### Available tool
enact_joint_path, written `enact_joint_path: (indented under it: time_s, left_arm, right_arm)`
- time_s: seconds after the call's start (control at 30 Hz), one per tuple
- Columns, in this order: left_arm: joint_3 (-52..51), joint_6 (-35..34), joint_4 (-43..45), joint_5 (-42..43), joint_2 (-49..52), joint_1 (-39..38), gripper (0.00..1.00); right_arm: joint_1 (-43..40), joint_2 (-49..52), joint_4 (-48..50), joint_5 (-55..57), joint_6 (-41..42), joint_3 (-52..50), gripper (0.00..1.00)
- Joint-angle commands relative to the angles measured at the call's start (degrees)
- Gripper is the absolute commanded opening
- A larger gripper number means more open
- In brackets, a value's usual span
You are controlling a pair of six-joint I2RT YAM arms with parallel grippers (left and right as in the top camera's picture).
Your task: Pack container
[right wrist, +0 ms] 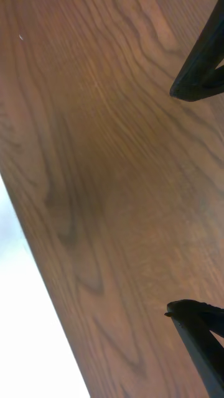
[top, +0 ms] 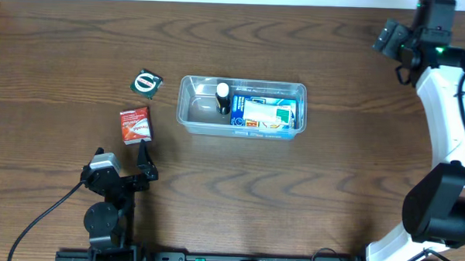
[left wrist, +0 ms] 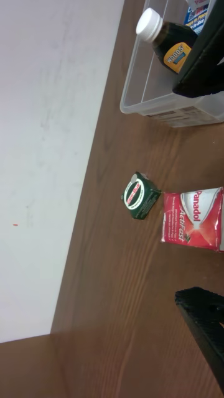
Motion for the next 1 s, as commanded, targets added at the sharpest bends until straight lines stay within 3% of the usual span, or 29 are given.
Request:
enact_joint_path:
  time_s: [0.0, 0.17, 0.3, 0.43, 0.67, 0.97]
  left_arm:
    - [-0.9, -0.1, -1.6, 0.9, -0.3, 0.3, 0.98]
    - [2.3, -6.2, 1.6, -1.3, 0.8, 0.3, 0.98]
    - [10.1, -6.2, -3.6, -1.9, 8.3, 1.2, 0.98]
    - [20.7, -5.5, -10.8, -0.9, 22.7, 2.0, 0.98]
    - [39.6, 3.4, -18.5, 7.8, 54.8, 1.9, 0.98]
    - [43.8, 2.9, -13.8, 7.8, 83.6, 1.9, 0.98]
  right_arm:
    - [-1.4, 0.1, -0.4, -4.2, -0.1, -0.1, 0.99]
    - [-1.7, 0.1, -0.4, -4.2, -0.1, -0.1, 0.99]
    - [-1.7, 0.1, -0.4, -4.2, -0.1, -0.2, 0.99]
    - [-1.7, 0.1, -0.4, -4.2, -0.1, -0.1, 0.99]
    - [-1.7, 0.1, -0.4, -4.2, -0.1, -0.2, 0.99]
    - [-1.7, 0.1, -0.4, -4.2, -0.1, -0.1, 0.99]
